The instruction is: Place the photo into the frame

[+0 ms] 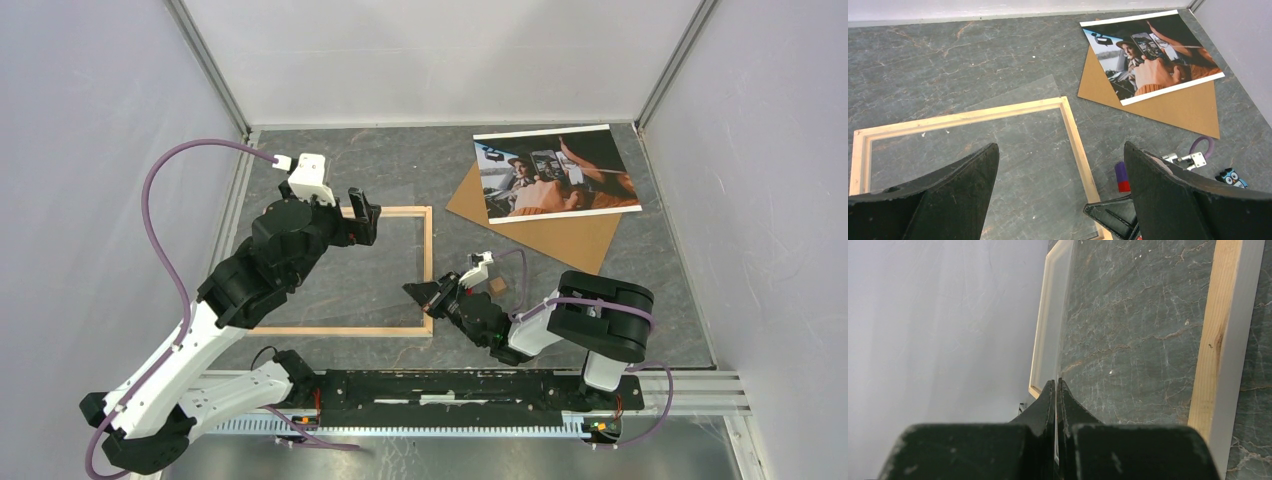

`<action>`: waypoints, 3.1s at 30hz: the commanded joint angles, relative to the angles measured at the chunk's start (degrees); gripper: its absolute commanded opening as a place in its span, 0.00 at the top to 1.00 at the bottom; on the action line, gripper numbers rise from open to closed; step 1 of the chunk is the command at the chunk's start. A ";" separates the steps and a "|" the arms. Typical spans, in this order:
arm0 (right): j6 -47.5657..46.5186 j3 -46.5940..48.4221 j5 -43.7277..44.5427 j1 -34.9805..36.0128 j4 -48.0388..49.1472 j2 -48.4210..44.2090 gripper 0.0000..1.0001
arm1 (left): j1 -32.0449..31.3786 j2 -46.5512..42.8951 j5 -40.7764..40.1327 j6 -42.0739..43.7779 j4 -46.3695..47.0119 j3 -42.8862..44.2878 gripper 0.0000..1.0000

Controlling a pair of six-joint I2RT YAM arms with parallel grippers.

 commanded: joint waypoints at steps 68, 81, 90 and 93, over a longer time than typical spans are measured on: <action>5.39 4.76 15.58 8.37 -17.41 -2.99 1.00 | 1.66 -1.56 1.26 1.85 2.96 -1.11 0.00; 5.23 4.49 9.52 7.22 -16.94 -3.39 1.00 | 1.75 -1.64 1.33 1.65 2.96 -1.13 0.00; 6.05 4.23 9.11 7.25 -18.38 -4.94 1.00 | 2.02 -1.34 1.78 1.50 3.00 -1.11 0.00; 6.20 5.10 8.37 7.22 -19.70 -4.89 1.00 | 2.19 -1.14 2.17 1.48 2.97 -1.02 0.00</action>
